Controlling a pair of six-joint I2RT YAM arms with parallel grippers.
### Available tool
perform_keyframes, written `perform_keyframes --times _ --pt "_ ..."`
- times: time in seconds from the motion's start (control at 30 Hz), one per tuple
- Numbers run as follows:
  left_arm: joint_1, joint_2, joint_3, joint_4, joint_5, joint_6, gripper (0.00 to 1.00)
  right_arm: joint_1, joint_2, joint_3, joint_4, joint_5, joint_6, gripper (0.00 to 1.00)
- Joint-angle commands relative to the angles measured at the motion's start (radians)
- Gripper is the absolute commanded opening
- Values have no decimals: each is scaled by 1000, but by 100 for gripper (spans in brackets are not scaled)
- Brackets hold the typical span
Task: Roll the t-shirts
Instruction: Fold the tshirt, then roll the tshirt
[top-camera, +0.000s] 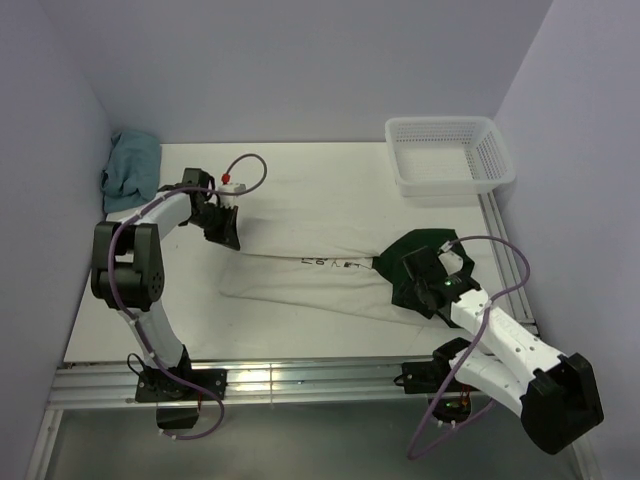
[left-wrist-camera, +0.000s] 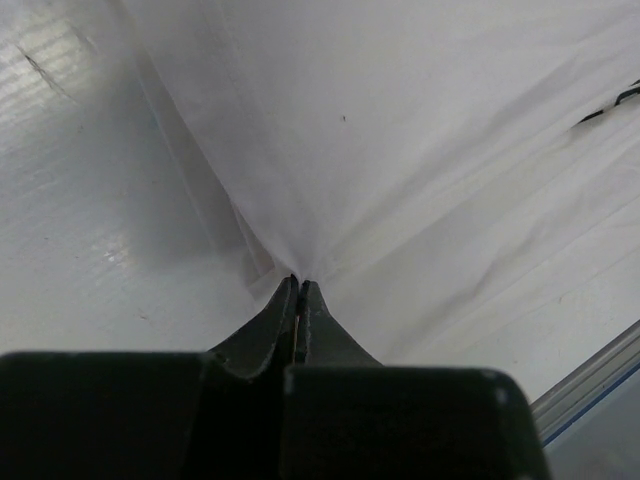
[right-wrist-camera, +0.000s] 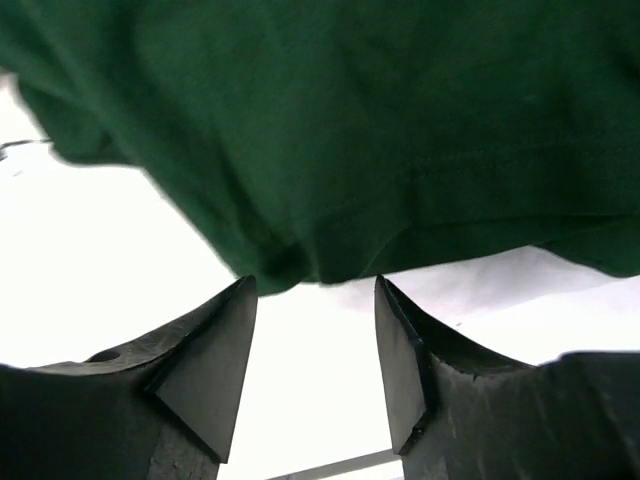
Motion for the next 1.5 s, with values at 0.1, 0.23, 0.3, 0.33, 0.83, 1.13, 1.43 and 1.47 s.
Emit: perform_keyframes --times 0.1,0.23,0.3,0.33,0.83,1.13,1.43,1.47 --pt "1 11 -49 33 -18 17 4 6 -128 11 5 -67 -21 60" --pt "1 -21 -46 31 -27 8 23 30 -152 66 26 -89 -5 60" --pt "1 -42 -34 28 -26 2 37 73 -126 90 38 -79 11 60" --pt "2 -50 -26 25 -18 0 41 93 -111 118 46 -61 21 60" --pt "45 171 354 -130 100 51 61 535 694 810 108 132 147 58" --pt "42 321 433 -164 194 172 65 650 1218 1367 80 146 89 56" --pt "42 318 365 -141 269 198 66 702 1391 1532 71 126 98 56" --pt "42 321 359 -138 272 198 65 704 1407 1537 68 119 98 56"
